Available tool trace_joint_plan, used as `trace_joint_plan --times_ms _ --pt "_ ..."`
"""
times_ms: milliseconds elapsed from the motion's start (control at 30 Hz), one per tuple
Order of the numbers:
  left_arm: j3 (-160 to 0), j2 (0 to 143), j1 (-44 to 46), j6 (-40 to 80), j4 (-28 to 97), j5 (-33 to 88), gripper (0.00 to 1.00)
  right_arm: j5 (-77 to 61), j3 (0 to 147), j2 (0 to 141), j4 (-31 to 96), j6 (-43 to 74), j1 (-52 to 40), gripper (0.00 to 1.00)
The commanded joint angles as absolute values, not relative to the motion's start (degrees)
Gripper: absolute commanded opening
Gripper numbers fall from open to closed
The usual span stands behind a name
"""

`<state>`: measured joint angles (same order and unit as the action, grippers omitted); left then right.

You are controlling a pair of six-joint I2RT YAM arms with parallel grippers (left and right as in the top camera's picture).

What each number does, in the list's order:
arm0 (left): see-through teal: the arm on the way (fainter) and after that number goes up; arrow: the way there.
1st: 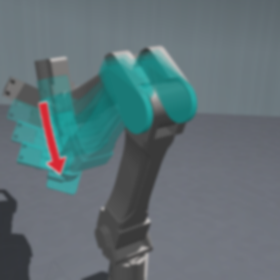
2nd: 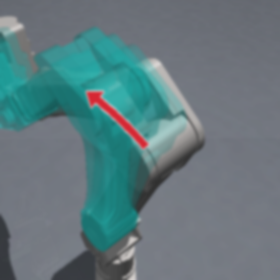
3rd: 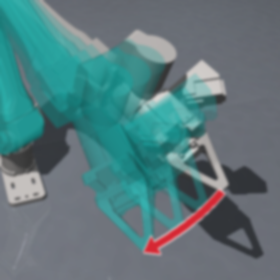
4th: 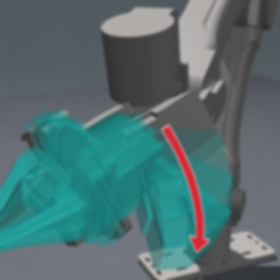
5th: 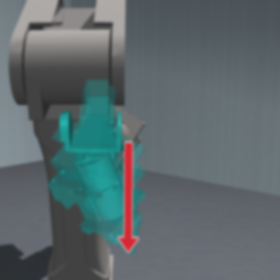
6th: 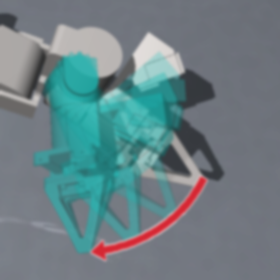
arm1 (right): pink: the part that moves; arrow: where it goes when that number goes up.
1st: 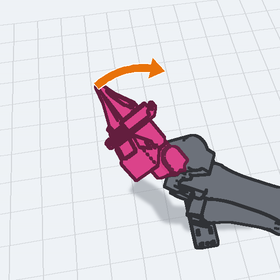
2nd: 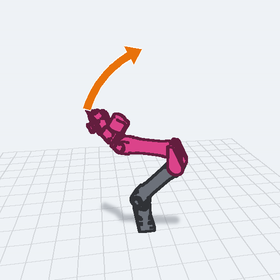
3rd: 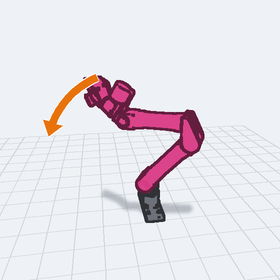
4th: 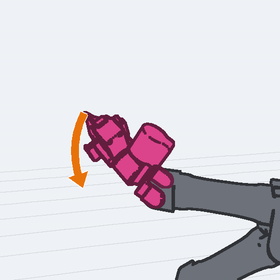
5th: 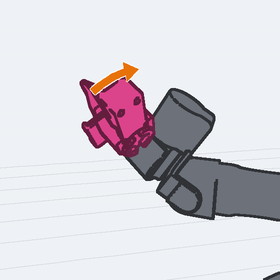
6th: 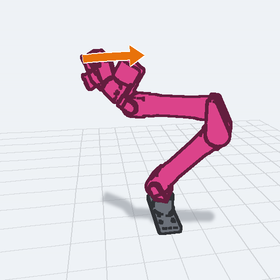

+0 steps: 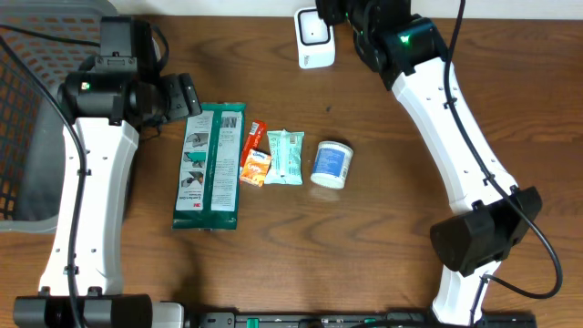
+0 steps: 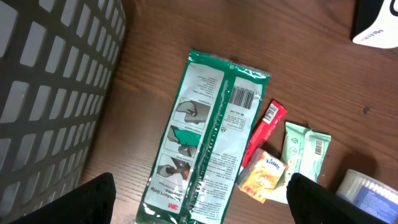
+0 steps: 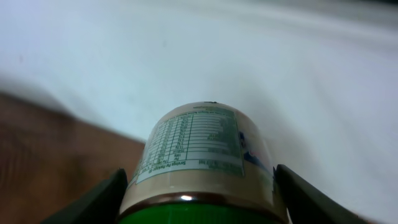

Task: Scan the item barcode
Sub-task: 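Carry the jar to the white scanner and hold its label there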

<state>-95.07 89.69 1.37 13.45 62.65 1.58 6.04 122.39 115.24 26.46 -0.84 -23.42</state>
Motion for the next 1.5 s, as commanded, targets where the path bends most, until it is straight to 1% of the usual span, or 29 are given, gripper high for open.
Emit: trace_joint_plan --times_ms 0,433,767,1000,1333,1467 --pt "-95.0 90.1 1.2 13.1 62.7 2.0 0.88 7.3 123.0 117.1 20.7 -4.7 -23.3 0.01" --pt "-95.0 90.1 1.2 13.1 62.7 2.0 0.88 7.2 123.0 132.0 1.5 -5.2 -22.9 0.01" --pt "-95.0 90.1 1.2 13.1 62.7 2.0 0.88 7.2 123.0 143.1 -5.0 -4.7 -20.8 0.01" --pt "-95.0 90.1 1.2 13.1 62.7 2.0 0.88 7.0 123.0 144.7 -6.0 1.5 -19.4 0.01" --pt "-95.0 90.1 1.2 13.1 62.7 2.0 0.88 4.5 123.0 144.8 -6.6 1.7 -19.3 0.01" --pt "-95.0 90.1 1.2 13.1 62.7 2.0 0.88 4.3 123.0 144.8 -6.6 3.9 -19.3 0.01"
